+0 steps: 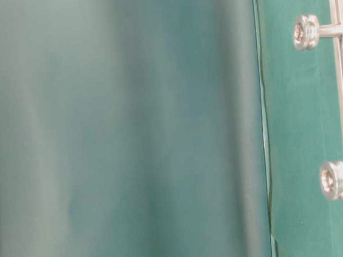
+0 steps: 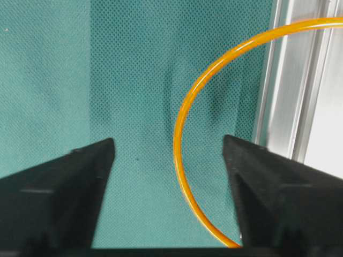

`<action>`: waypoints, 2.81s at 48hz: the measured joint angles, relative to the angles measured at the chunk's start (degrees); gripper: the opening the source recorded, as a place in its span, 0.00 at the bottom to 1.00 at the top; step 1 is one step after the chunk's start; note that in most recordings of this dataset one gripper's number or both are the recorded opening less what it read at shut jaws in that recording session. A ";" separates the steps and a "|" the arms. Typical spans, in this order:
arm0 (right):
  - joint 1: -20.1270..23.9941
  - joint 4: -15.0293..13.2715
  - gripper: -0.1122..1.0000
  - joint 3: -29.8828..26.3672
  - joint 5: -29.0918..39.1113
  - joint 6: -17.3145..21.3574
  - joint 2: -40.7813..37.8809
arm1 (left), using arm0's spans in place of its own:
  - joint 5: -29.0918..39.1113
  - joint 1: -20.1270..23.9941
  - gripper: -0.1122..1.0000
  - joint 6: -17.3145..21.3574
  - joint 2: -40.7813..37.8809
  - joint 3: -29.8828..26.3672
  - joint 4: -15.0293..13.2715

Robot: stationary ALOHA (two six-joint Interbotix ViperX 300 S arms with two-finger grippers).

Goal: Hook the rubber onto the shaft.
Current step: 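Close the right gripper on the band's top strand and lift it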

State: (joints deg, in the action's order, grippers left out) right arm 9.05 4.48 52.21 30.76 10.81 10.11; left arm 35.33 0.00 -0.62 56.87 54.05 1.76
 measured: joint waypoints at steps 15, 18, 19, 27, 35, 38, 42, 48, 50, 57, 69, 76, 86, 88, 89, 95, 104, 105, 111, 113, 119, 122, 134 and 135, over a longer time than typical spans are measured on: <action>0.00 -0.09 0.17 0.00 -0.35 0.09 0.00 | 0.00 -0.09 0.12 0.09 0.00 0.00 0.00; 0.00 -0.09 0.17 0.09 -0.44 0.44 0.00 | 0.00 0.00 0.12 0.00 0.00 0.09 0.00; 0.00 -0.09 0.17 0.09 -0.35 0.53 0.00 | 0.00 -0.09 0.12 0.09 0.00 0.09 0.00; 0.00 -0.18 0.17 0.00 -0.35 1.23 0.00 | 0.00 0.00 0.12 0.00 0.00 0.00 0.00; 0.00 -0.18 0.17 0.00 -0.44 1.32 0.00 | 0.00 0.00 0.12 0.00 0.09 0.09 0.00; 0.00 -0.26 0.17 0.00 -0.35 1.32 0.00 | 0.00 0.00 0.12 0.00 0.09 0.00 -0.09; 0.00 -0.26 0.17 0.00 0.00 1.41 0.09 | 0.09 -0.09 0.12 0.00 0.00 0.00 0.00; 0.00 -0.26 0.17 -0.53 1.93 1.32 1.14 | 0.44 0.00 0.12 0.09 0.00 0.00 0.00; 0.00 -0.26 0.17 -0.79 2.90 1.32 1.85 | 0.44 0.00 0.12 0.00 0.09 0.09 0.00; 0.00 -0.53 0.17 -1.93 6.42 1.32 4.75 | 0.53 -0.09 0.12 0.09 0.09 0.00 0.00; 0.00 -1.93 0.17 -5.10 14.15 1.23 9.93 | 0.44 0.00 0.12 0.00 0.09 0.00 0.00; 0.09 -2.90 0.17 -7.03 18.72 1.41 12.22 | 0.53 -0.09 0.12 0.00 0.09 0.09 0.00; 0.09 -4.57 0.17 -10.11 24.79 1.49 14.50 | 0.53 -0.09 0.12 0.09 0.00 0.09 0.00; 0.09 -4.75 0.17 -10.63 25.66 1.49 14.77 | 0.53 0.00 0.12 0.09 0.00 0.00 0.00; 0.09 -4.83 0.17 -10.90 26.19 1.49 14.85 | 0.53 -0.09 0.12 0.09 0.00 0.09 0.00; 0.09 -5.45 0.17 -12.39 28.56 1.41 15.56 | 0.53 0.00 0.12 0.09 0.00 0.09 0.00; 0.09 -5.63 0.17 -12.92 29.27 1.41 15.64 | 0.53 -0.09 0.12 0.09 0.09 0.00 0.00; 0.09 -5.54 0.17 -12.92 29.27 1.41 15.64 | 0.44 -0.09 0.12 0.09 0.00 0.09 -0.09; 0.09 -5.63 0.17 -12.92 29.27 1.49 15.64 | 0.53 0.00 0.12 0.09 0.00 0.09 0.00; 0.09 -5.63 0.17 -12.92 29.27 1.41 15.64 | 0.53 0.00 0.12 0.09 0.00 0.09 0.00; 0.09 -5.63 0.17 -12.92 29.27 1.49 15.64 | 0.44 0.00 0.12 0.09 0.00 0.00 0.00; 0.00 -5.71 0.17 -12.92 29.36 1.49 15.64 | 0.44 -0.09 0.12 0.09 0.09 0.09 -0.09; 0.00 -6.06 0.17 -13.18 29.27 1.41 15.56 | 0.53 -0.09 0.12 0.09 0.00 0.09 0.00; 0.09 -6.15 0.17 -13.27 29.27 1.49 15.56 | 0.53 0.00 0.12 0.09 0.09 0.09 0.00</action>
State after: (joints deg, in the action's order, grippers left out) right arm 9.14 -1.67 38.94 60.03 12.30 25.66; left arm 35.86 0.00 -0.53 56.95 54.14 1.76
